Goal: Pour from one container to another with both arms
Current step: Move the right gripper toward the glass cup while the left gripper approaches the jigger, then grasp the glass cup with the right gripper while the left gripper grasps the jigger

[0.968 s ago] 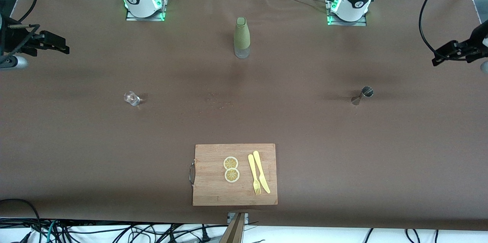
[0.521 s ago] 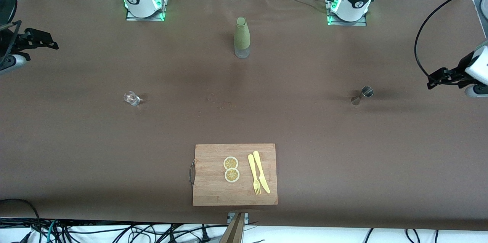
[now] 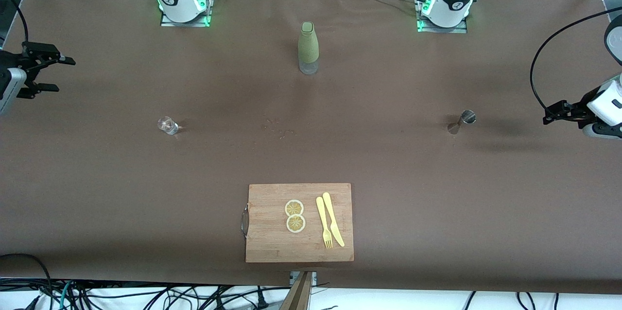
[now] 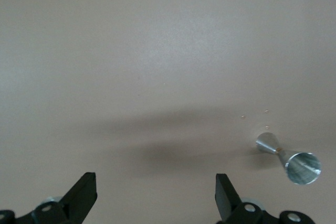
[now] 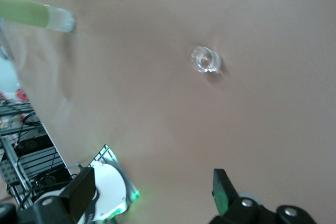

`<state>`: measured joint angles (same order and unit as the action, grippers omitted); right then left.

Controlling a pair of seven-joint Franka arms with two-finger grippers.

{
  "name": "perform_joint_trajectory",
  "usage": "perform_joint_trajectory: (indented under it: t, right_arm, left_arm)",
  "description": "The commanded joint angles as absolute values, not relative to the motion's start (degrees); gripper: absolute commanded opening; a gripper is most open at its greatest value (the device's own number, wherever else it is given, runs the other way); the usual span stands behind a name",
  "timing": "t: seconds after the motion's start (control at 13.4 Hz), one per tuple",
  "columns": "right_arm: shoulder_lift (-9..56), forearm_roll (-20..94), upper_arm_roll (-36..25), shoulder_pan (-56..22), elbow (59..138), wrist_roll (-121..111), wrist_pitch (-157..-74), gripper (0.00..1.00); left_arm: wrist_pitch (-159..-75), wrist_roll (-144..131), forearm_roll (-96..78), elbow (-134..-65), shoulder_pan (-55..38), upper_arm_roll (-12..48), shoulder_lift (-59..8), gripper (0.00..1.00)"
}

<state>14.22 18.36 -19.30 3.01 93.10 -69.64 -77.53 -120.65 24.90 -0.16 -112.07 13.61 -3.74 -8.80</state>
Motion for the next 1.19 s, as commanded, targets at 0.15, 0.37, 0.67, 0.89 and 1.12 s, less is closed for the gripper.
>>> perform_joint_trajectory:
  t: [0.15, 0.37, 0.67, 0.89, 1.12]
  right_arm:
    - [21.51, 27.75, -19.16, 5.8, 93.69, -87.68, -77.08, 0.99]
    - [28.98, 35.65, -19.16, 7.81, 93.78, -106.98, -77.43, 0.99]
    - [36.98, 44.98, -19.16, 8.44, 93.96, -126.77, -80.32, 0.99]
    - [42.7, 53.93, -19.07, 8.35, 96.84, -142.6, -81.47, 0.98]
    - [48.58, 60.62, -19.07, 8.87, 97.3, -151.94, -81.39, 0.98]
  left_arm:
    - [-125.07, 44.59, -11.12, -114.52, 18.01, -3.52, -12.29, 1.0]
    - [-124.89, 60.34, -19.49, -114.78, 20.3, -3.52, -15.2, 1.0]
    - [-124.1, 80.99, -25.11, -116.27, 21.09, -3.52, -18.19, 1.0]
    - [-121.65, 97.24, -31.36, -118.38, 22.67, -3.52, -19.33, 1.0]
    - [-118.05, 116.3, -36.98, -118.39, 24.86, -3.52, -22.57, 1.0]
